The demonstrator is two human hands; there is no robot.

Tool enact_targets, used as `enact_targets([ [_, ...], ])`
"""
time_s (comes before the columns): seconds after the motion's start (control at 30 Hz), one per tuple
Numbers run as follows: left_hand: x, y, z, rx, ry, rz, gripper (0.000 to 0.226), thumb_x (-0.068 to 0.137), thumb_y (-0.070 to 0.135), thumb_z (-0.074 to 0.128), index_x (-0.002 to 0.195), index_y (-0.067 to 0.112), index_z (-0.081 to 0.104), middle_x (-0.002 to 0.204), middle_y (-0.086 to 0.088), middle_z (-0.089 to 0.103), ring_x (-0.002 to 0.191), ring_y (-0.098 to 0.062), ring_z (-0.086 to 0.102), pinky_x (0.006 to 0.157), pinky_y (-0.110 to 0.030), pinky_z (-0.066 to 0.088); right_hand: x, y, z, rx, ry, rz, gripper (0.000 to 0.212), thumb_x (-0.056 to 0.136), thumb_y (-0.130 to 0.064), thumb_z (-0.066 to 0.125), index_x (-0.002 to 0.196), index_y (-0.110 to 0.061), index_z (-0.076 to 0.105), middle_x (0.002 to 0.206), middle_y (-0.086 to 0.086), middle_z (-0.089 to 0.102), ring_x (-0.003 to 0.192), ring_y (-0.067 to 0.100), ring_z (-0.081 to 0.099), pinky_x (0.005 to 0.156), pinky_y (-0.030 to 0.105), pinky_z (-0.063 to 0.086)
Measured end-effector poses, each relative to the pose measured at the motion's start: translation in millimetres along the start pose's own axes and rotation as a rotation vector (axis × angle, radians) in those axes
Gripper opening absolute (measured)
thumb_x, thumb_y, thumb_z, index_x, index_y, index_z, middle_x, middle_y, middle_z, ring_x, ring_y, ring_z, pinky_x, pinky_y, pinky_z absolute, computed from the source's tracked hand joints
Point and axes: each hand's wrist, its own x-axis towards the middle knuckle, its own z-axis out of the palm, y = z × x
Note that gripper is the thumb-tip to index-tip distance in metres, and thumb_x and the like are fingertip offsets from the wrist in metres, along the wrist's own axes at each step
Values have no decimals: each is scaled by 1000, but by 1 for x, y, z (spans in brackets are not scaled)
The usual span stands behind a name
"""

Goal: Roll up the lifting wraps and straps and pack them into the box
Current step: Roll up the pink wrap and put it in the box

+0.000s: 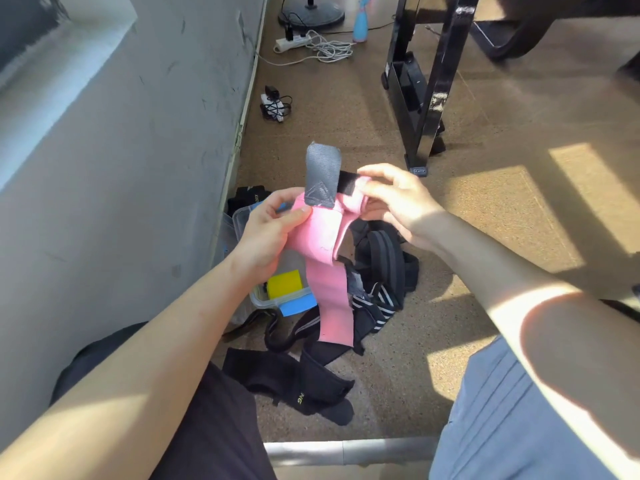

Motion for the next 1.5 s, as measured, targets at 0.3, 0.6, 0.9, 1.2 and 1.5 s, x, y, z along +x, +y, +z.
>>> enact_targets([
  [0.3,-9,4,-1,309,-245,168,45,99,-8,55,128,26,60,120,-4,70,107,-14,66,91,-29,54,2,-2,-4,440,-36,344,39,99,-39,63,128,-12,61,119,20,73,110,31,72,95,41,60],
  [0.6,-12,5,-4,498,-325,154,58,100,-5,54,148,28,51,149,11,54,135,-6,53,114,-29,41,2,1,-6,203,21,245,31,94,-26,73,120,-11,67,109,8,78,101,27,76,90,44,61],
  [0.9,-18,13,-8,559,-492,37,63,101,-10,49,150,29,49,146,9,58,129,-10,59,112,-31,45,8,7,-8,273,99,434,40,93,-56,65,108,-20,68,94,4,79,90,20,77,81,36,61],
  [1.2,-12,9,-1,462,-261,64,56,95,-11,56,140,21,57,131,3,68,110,-5,66,90,-21,52,8,10,-5,92,13,181,33,92,-19,75,124,-17,66,120,6,73,107,27,73,92,56,58],
  [1.5,-5,4,-3,259,-161,-52,50,95,-6,61,142,8,54,120,-20,73,104,-28,72,84,-33,59,-2,11,9,-73,-30,-58,47,85,6,76,117,-27,71,122,9,68,95,22,70,82,45,61],
])
